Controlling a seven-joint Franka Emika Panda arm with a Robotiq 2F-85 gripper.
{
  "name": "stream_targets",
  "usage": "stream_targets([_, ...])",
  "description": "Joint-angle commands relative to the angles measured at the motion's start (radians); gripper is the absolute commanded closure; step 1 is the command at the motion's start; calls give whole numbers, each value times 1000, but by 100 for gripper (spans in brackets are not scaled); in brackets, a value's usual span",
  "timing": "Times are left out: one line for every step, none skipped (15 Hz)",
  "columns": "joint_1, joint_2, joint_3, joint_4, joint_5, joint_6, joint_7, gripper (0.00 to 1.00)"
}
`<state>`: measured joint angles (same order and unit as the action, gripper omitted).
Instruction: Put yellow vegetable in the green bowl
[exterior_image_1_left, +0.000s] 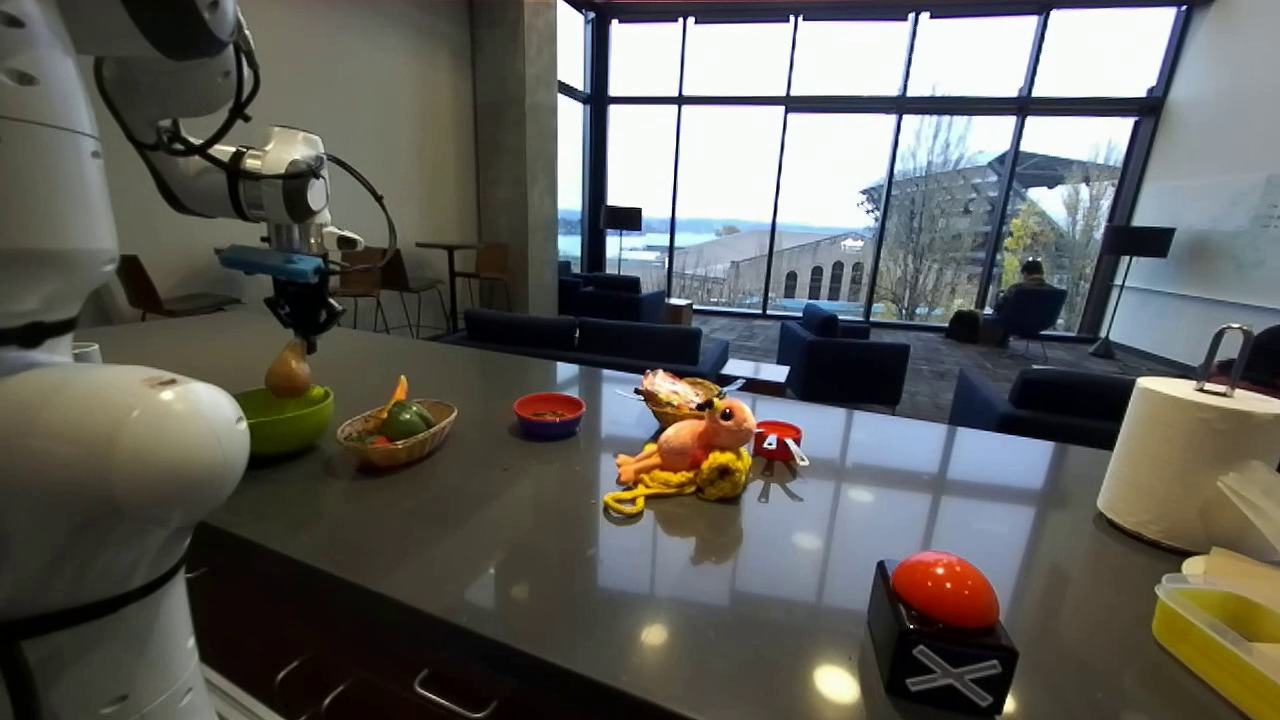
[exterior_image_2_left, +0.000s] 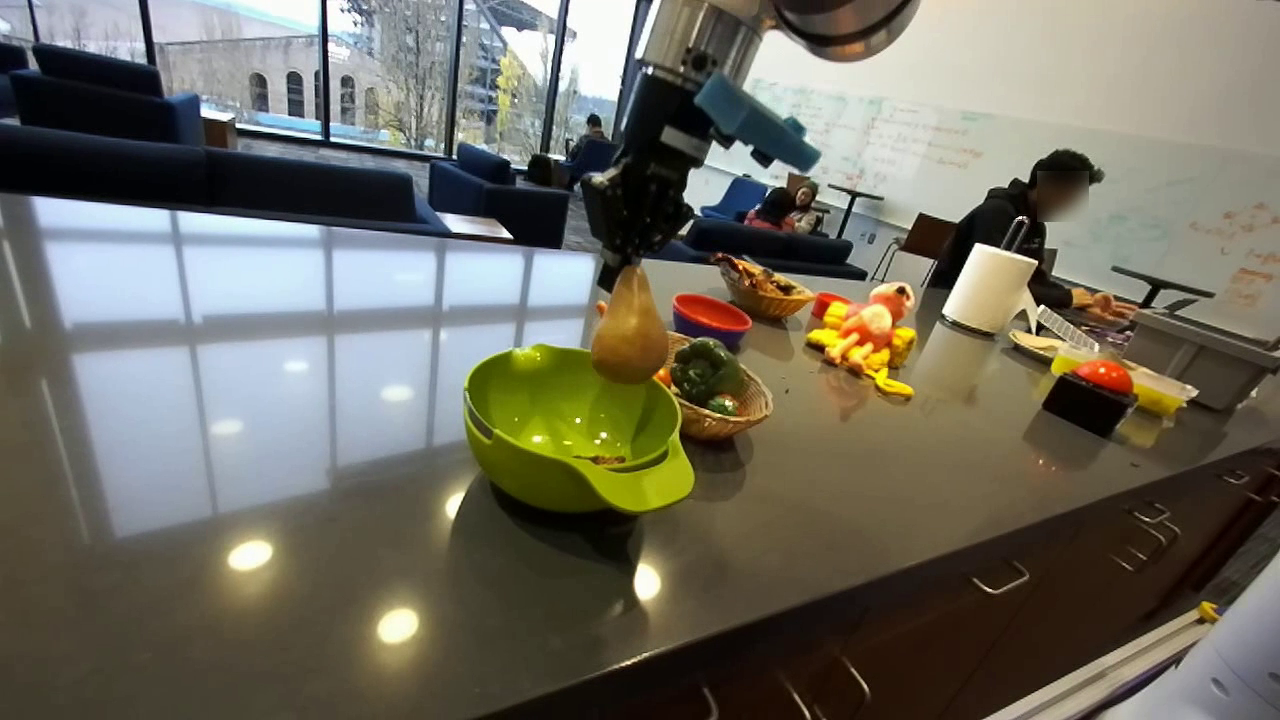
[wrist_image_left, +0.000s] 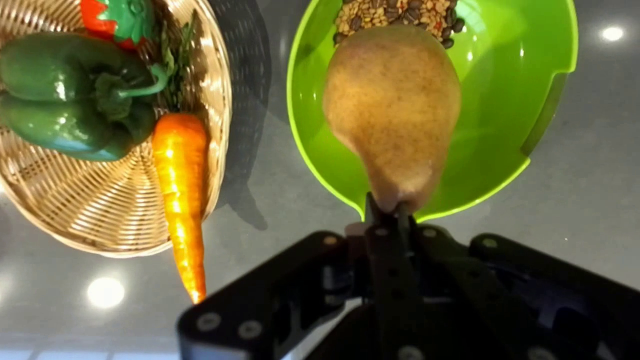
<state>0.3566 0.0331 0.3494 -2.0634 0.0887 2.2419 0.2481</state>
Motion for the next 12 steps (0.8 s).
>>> stream_targets([-2,-6,-1,-44,21,-5,-9,99])
stream_targets([-2,-4,-1,-48,28,-9,-15,74])
stream_targets([-3,-1,-1,-56,30,-6,-17,72])
stream_targets([-2,2,-1,-60,33,-5,-19,68])
stream_targets([-2,2,-1,-59,35,-11,-21,61])
stream_targets([-3,0,-2,-61,33,-11,-21,56])
stream_targets([-4,-2,-3,-60,33,-11,-23,50])
stream_targets([-6,-9,-5,-59,27,-17,-22,42])
stream_targets([-8,-18,-8,-59,23,-24,-21,36])
stream_targets([-14,-35,-13,-61,24,-35,-24,28])
stream_targets([-18,-47,-18,-62,23,-42,-23,22])
stream_targets([-25,-66,-24,-68,19,-48,-18,16])
